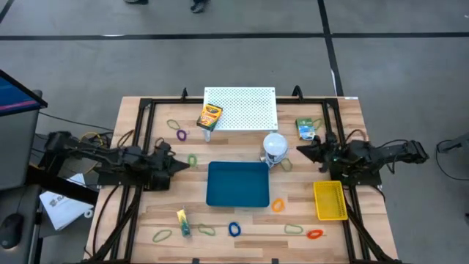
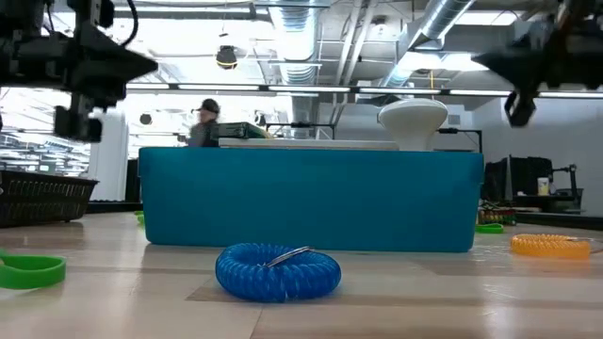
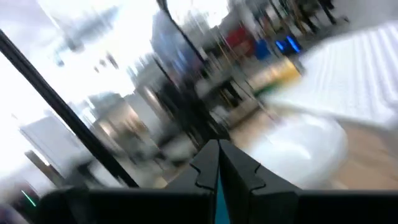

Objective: Pick & Place Office Desk Supplies
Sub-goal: Put the bottom crayon box into the blue bin

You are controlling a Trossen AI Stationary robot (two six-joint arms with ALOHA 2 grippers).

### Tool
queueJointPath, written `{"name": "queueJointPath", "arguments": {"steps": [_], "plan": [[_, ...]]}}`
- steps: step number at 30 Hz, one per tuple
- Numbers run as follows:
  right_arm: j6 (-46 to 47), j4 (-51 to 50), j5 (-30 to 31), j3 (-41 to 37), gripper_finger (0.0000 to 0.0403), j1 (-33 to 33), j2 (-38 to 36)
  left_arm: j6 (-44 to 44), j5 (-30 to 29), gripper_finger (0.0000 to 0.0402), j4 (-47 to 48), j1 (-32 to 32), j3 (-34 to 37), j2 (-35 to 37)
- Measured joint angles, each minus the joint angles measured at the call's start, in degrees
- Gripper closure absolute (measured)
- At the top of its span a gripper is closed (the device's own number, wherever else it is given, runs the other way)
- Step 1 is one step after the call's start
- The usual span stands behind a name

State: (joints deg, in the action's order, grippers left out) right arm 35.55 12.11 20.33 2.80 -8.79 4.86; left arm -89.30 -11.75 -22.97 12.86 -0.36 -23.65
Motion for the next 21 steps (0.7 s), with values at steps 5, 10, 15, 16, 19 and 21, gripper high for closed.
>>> {"name": "queueJointPath", "arguments": {"steps": [5,10,15,16,19,21], "plan": [[7.78,6.17,6.53,0.08,0.0392,1.14,-0.02,3.21,-9.86,0.0394,-16.62,3.38,-0.10,-11.43],[12.36,8.59,7.43,0.08,0.0392,2.16,-0.02,25.83,-16.56,0.0394,-34.08,3.47,-5.92,-22.13],[14.76,9.62,6.96,0.10,0.0392,2.59,-0.01,49.57,-19.92,0.0390,-46.11,0.13,-14.92,-27.61],[15.90,9.59,6.96,0.10,0.0392,2.87,0.01,52.55,-19.44,0.0387,-46.85,-1.42,-16.83,-27.39],[18.20,9.76,6.87,0.10,0.0392,3.40,0.01,56.95,-11.33,0.0369,-39.96,-6.49,-22.82,-23.90],[19.99,9.89,6.95,0.10,0.0392,3.91,0.01,55.50,-5.97,0.0352,-24.50,-9.13,-28.30,-19.23]]}}
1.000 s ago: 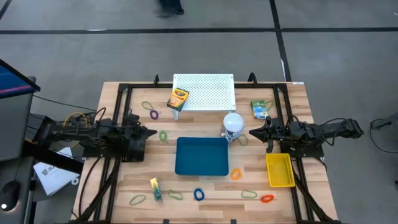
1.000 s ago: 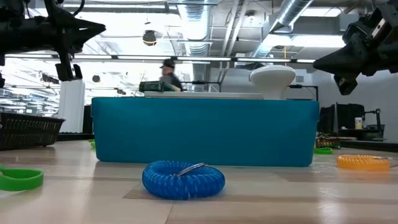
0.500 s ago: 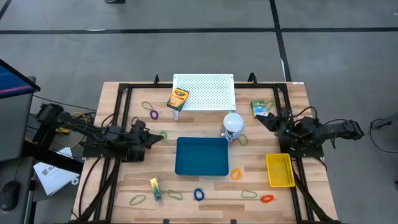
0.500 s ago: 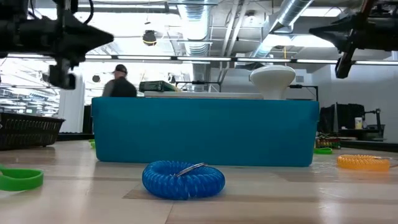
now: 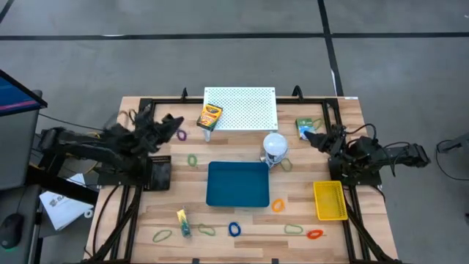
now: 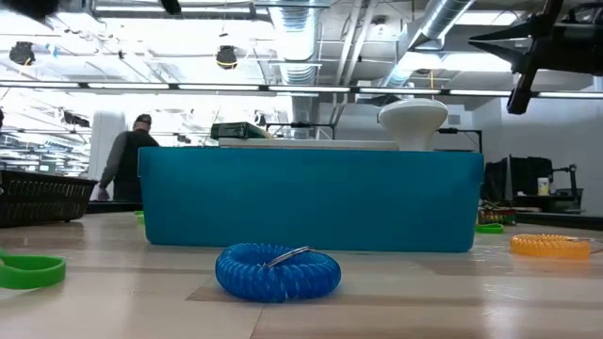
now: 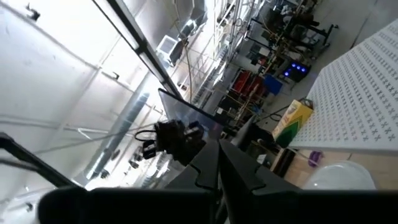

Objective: Pick & Place Office Desk Supplies
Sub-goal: Put the bottom crayon box into the blue bin

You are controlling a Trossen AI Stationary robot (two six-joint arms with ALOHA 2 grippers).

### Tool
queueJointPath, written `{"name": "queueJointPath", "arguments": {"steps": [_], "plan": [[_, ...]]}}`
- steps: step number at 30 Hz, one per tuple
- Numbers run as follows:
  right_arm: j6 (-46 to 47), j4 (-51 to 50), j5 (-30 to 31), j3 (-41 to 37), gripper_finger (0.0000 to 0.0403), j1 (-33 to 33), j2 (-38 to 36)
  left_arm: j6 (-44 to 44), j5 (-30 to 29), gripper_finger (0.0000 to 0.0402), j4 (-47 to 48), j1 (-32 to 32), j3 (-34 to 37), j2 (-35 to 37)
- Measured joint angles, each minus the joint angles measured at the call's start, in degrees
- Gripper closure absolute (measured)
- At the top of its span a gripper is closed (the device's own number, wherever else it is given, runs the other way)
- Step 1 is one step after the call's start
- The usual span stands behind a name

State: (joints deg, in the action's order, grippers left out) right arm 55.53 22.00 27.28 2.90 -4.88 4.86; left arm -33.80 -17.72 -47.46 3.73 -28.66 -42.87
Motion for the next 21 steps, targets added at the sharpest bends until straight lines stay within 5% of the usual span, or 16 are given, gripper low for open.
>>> {"name": "queueJointPath", "arguments": {"steps": [4,7,12,17,21], "plan": [[1.06,2.22,-0.08,0.02,0.0388,0.65,-0.02,-6.15,6.89,0.0311,44.93,-1.77,-15.89,5.20],[1.06,3.64,-0.17,0.02,0.0373,0.60,-0.02,-11.44,11.07,0.0280,66.05,-0.45,-26.50,2.94],[1.52,4.49,-0.17,0.02,0.0342,0.52,-0.02,-21.63,19.14,0.0232,79.55,6.48,-35.14,-5.27],[0.99,7.74,-0.19,0.02,0.0325,-0.24,0.00,-35.05,27.06,0.0188,82.67,18.41,-35.48,-13.48],[-0.25,10.18,-0.19,0.04,0.0320,-0.88,0.00,-46.09,27.38,0.0148,82.79,28.89,-35.46,-18.93]]}}
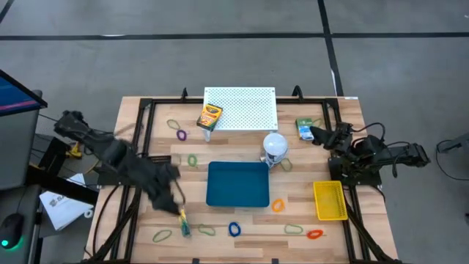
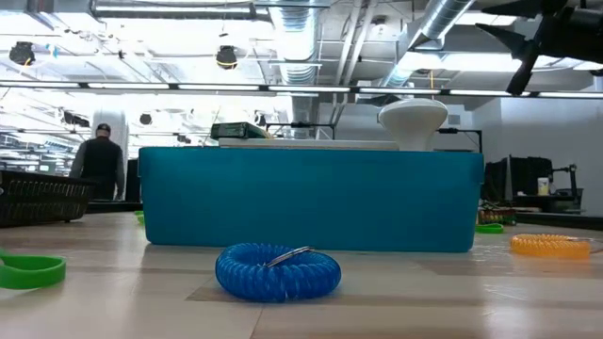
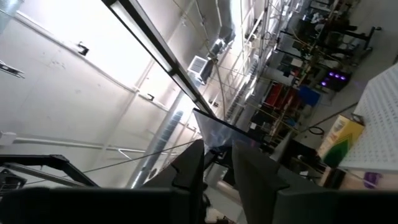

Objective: Pick & Place Office Desk Supplies
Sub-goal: Put the bottom crayon box into the blue bin

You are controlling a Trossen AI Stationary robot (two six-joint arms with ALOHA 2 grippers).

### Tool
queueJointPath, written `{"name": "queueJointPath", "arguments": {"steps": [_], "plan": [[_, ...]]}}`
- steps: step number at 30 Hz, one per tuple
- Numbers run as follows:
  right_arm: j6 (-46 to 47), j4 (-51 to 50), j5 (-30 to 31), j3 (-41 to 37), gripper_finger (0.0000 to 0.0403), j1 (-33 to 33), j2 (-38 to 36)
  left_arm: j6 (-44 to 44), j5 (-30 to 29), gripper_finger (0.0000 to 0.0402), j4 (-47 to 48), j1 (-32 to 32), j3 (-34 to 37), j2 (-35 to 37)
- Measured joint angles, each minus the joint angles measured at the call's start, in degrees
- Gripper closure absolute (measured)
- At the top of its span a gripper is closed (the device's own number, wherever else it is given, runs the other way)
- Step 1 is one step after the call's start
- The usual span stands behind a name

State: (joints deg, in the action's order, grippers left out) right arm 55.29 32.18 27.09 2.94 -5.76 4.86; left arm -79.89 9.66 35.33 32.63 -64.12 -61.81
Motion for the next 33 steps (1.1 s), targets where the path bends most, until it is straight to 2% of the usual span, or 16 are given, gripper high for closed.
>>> {"name": "queueJointPath", "arguments": {"steps": [3,10,12,16,22,26,33], "plan": [[-0.07,0.27,0.00,0.00,0.0320,-0.39,0.00,-10.18,-1.07,0.0119,-0.73,6.38,0.00,-3.36],[-0.22,0.69,0.00,0.00,0.0320,-1.71,0.00,-39.36,-12.58,0.0078,-4.24,19.07,0.02,-11.63],[-0.24,1.15,0.00,0.01,0.0320,-2.16,0.00,-44.19,-14.16,0.0074,-5.10,21.10,0.05,-14.32],[-0.42,2.22,-0.04,0.02,0.0320,-3.01,0.00,-45.12,-16.56,0.0073,-11.51,20.56,0.04,-19.40],[-1.98,6.43,-0.20,0.02,0.0320,-5.02,0.00,-45.17,-15.85,0.0083,-11.63,17.18,0.04,-24.93],[-3.29,8.99,-0.20,0.07,0.0320,-6.05,-0.01,-45.52,-14.71,0.0102,-7.80,15.20,0.04,-25.34],[-4.13,9.51,-0.17,0.07,0.0320,-6.66,-0.02,-46.15,-13.97,0.0128,5.09,12.17,0.04,-22.11]]}}
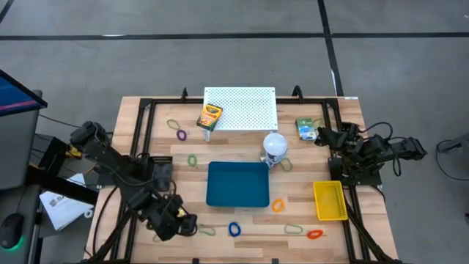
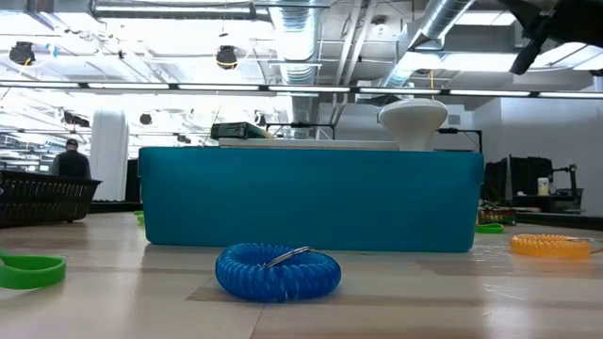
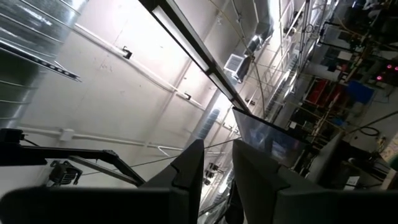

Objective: Pick & Place Office Desk Supplies
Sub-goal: Put the bottom crayon box into the blue bin

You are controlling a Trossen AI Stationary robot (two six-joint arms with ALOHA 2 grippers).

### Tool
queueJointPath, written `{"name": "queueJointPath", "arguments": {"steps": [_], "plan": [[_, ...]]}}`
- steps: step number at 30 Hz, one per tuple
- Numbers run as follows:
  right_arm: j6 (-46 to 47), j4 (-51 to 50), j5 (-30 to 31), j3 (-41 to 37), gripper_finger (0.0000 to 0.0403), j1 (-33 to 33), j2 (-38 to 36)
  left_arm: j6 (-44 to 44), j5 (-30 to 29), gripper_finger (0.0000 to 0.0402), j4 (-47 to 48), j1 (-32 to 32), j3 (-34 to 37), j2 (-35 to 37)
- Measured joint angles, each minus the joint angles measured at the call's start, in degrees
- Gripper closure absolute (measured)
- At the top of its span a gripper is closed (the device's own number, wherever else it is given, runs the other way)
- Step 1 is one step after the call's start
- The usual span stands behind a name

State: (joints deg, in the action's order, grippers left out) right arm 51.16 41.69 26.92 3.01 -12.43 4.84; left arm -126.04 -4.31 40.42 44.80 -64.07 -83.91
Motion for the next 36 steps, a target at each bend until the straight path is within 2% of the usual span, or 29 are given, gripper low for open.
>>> {"name": "queueJointPath", "arguments": {"steps": [6,14,36], "plan": [[-1.15,0.44,-0.02,0.00,0.0320,0.00,0.00,1.61,3.26,0.0131,0.73,-0.37,1.44,0.28],[-2.12,0.78,-0.24,0.00,0.0320,0.02,0.00,1.42,4.28,0.0131,-3.64,-2.83,7.15,0.26],[-1.64,0.76,-2.92,0.00,0.0320,0.02,0.01,1.46,6.98,0.0131,-11.20,-6.91,16.48,-0.60]]}}
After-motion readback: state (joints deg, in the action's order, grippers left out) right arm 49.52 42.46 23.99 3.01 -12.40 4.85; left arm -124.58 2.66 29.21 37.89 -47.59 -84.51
